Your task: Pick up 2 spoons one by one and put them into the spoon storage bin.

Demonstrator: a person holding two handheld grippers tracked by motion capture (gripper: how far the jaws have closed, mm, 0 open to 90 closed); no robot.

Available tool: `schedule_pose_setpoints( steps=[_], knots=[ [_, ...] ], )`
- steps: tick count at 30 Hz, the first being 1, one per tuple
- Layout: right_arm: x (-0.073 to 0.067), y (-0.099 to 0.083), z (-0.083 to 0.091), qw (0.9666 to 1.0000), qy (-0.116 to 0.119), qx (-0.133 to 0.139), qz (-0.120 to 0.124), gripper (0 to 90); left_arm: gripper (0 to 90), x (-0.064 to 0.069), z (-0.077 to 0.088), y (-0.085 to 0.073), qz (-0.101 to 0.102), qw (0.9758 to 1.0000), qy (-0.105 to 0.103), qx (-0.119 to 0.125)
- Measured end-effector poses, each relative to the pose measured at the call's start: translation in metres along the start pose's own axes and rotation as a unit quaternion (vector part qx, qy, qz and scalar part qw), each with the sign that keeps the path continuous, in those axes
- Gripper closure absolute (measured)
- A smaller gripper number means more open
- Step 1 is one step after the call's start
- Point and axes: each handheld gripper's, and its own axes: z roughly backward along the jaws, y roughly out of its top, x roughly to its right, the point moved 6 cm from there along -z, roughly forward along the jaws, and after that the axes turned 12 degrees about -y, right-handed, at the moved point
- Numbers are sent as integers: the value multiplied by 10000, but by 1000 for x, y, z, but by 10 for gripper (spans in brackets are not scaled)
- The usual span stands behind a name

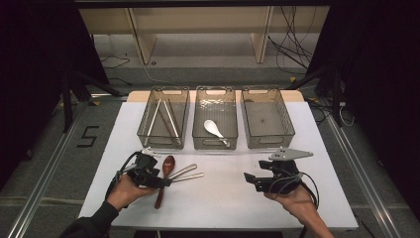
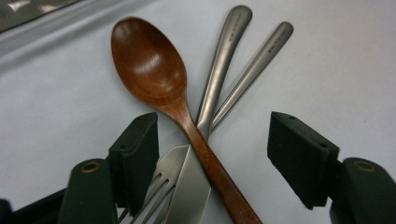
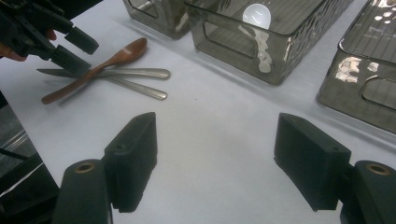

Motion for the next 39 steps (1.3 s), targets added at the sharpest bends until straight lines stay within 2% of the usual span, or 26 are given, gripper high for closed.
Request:
schedule_pose_setpoints(
  steps=[7, 14, 24, 30, 39],
  knots=[
    [-2, 0, -1, 10000, 34, -13, 37, 313, 395, -5, -11, -2, -30, 9992, -20, -393],
    [-2, 0, -1, 10000, 43, -16, 53, 316, 486, -11, -17, -4, -83, 9974, 2, -718],
    [-2, 0, -2, 10000, 39, -33, 54, 322, 642, -12, -16, -3, -97, 9967, -114, -801],
    [-2, 0, -2, 10000, 44, -41, 52, 323, 730, -15, -15, -3, -8, 9966, -242, -782],
    [-3, 0, -4, 9999, 53, -61, 81, 323, 762, -18, -12, -1, 167, 9969, -370, -678]
  ],
)
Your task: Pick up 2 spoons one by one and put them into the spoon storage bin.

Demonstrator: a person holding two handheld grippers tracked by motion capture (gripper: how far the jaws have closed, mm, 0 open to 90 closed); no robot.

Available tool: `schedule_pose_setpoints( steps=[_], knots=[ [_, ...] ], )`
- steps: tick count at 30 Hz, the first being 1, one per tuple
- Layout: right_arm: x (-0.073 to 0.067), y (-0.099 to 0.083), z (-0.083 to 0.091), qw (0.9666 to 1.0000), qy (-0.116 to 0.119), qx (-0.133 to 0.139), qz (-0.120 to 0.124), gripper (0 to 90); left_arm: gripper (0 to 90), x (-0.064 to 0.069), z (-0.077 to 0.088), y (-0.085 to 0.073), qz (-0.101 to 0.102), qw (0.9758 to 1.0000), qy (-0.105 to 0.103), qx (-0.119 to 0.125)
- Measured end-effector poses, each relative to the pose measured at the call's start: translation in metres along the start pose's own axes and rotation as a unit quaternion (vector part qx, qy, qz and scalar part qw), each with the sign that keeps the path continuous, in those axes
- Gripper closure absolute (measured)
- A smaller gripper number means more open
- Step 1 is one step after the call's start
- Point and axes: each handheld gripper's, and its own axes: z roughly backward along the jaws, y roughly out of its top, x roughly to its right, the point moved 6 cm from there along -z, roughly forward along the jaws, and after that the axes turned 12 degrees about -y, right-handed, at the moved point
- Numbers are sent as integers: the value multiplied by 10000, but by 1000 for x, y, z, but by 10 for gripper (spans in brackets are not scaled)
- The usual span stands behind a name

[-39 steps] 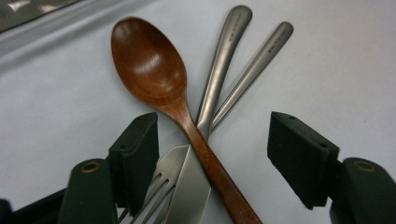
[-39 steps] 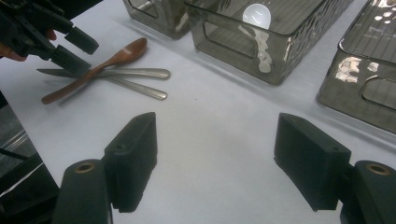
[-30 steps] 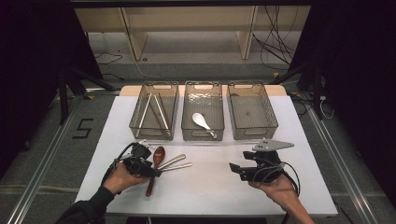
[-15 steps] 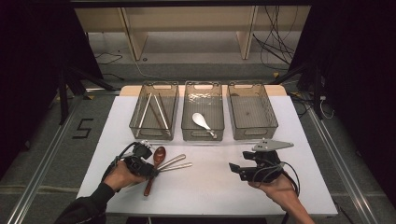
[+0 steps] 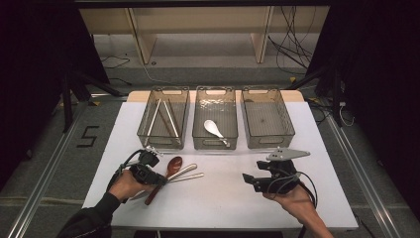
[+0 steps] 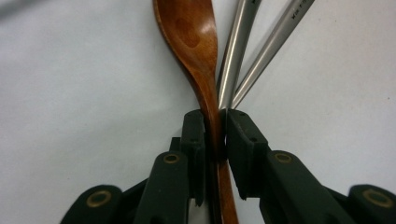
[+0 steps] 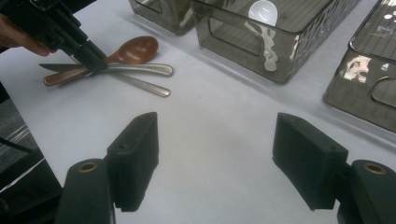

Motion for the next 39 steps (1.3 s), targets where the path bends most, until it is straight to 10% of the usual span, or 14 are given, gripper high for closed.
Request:
schedule_pose_setpoints(
  steps=[24, 39],
  knots=[
    [0, 1, 0, 10000, 4, 11, 13, 324, 835, 9, 15, 11, -159, 9989, -178, 409],
    [1, 4, 4, 9998, -53, 163, -40, 323, 834, 26, 37, 43, -384, 9873, -190, 1532]
  ],
)
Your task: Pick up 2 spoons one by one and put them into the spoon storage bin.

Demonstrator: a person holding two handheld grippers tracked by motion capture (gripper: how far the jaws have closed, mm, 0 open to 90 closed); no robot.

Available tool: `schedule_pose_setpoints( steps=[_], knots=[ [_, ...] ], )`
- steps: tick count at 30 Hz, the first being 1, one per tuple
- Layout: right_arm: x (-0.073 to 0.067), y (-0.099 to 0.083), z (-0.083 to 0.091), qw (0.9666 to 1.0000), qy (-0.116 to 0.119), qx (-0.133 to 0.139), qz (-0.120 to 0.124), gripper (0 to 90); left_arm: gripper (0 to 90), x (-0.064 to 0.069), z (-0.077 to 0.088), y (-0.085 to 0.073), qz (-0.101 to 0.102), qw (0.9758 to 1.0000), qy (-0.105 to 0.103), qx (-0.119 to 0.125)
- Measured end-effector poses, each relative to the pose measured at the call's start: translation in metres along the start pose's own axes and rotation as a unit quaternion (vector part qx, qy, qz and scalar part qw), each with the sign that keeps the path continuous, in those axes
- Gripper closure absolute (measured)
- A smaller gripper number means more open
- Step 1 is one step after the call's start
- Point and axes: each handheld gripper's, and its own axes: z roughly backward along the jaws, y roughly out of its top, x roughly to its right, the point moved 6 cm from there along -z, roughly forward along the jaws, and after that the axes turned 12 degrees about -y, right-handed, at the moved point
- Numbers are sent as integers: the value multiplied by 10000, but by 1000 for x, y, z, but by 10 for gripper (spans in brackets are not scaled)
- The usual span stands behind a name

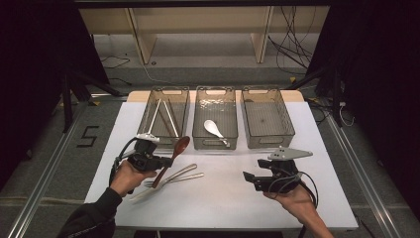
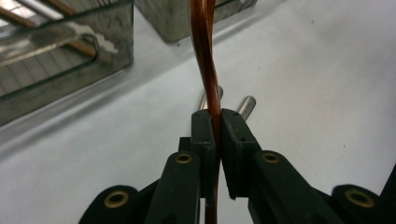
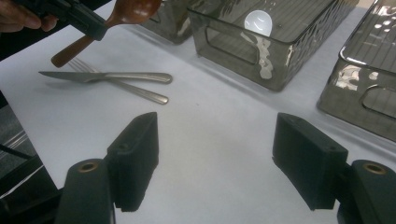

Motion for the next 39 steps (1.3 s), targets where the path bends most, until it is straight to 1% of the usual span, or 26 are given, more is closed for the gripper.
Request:
schedule_pose_setpoints(
  steps=[2, 6, 8, 11, 16, 30, 33, 39],
  knots=[
    [1, 0, 1, 10000, -7, 20, -12, 323, 834, 0, 0, 5, -30, 10000, 3, 44],
    [3, 1, 2, 9999, -52, 92, -62, 317, 833, 0, 0, 16, -35, 9997, -23, 233],
    [3, 1, 2, 9999, -65, 115, -77, 308, 833, 1, 0, 21, -91, 9996, -26, 251],
    [4, 3, 3, 9997, -69, 192, -141, 287, 833, 2, -3, 29, -106, 9994, -42, 331],
    [5, 4, 3, 9995, -79, 237, -184, 264, 833, 3, -7, 41, -122, 9990, -57, 420],
    [4, 4, 4, 9995, -73, 264, -176, 256, 833, 4, -14, 75, -177, 9969, -83, 760],
    [4, 4, 4, 9995, -75, 272, -160, 256, 832, 3, -17, 84, -260, 9965, -27, 793],
    [4, 5, 4, 9994, -67, 306, -175, 256, 831, 0, -21, 105, -255, 9952, -10, 947]
  ],
)
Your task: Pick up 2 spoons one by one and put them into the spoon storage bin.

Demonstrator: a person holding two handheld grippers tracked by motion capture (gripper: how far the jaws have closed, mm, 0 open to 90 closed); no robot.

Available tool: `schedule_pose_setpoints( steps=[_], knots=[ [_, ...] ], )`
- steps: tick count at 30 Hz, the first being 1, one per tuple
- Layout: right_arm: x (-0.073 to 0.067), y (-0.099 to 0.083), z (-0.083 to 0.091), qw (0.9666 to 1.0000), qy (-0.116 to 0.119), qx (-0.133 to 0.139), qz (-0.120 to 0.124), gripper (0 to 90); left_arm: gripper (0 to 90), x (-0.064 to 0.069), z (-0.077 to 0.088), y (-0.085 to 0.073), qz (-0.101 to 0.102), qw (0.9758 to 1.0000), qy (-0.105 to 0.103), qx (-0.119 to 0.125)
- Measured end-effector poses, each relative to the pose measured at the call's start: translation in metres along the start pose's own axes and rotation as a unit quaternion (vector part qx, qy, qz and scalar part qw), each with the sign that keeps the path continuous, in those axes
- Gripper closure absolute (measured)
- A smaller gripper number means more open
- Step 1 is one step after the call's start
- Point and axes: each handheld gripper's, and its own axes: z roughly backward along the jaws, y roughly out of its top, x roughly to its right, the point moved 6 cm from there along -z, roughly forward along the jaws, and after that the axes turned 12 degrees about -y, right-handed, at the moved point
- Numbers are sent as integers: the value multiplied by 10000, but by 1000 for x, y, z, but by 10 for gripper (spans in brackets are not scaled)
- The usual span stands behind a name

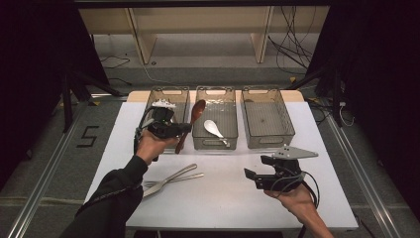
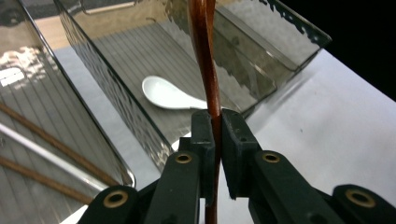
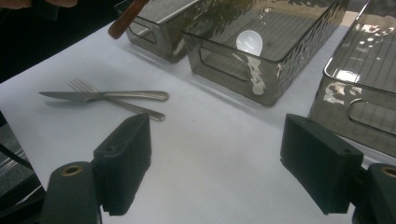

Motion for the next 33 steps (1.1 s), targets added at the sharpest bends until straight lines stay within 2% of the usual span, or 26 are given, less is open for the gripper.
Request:
schedule_pose_setpoints(
  steps=[16, 27, 33],
  knots=[
    [-1, -1, -1, 10000, 58, -25, 45, 259, 830, -13, -27, 30, 112, 9996, 85, 241],
    [-1, -1, -2, 9999, 88, -36, 56, 259, 830, -28, -42, 38, 311, 9987, 95, 403],
    [-2, -2, -3, 9999, 117, -55, 77, 260, 830, -31, -50, 45, 308, 9985, 127, 436]
  ],
)
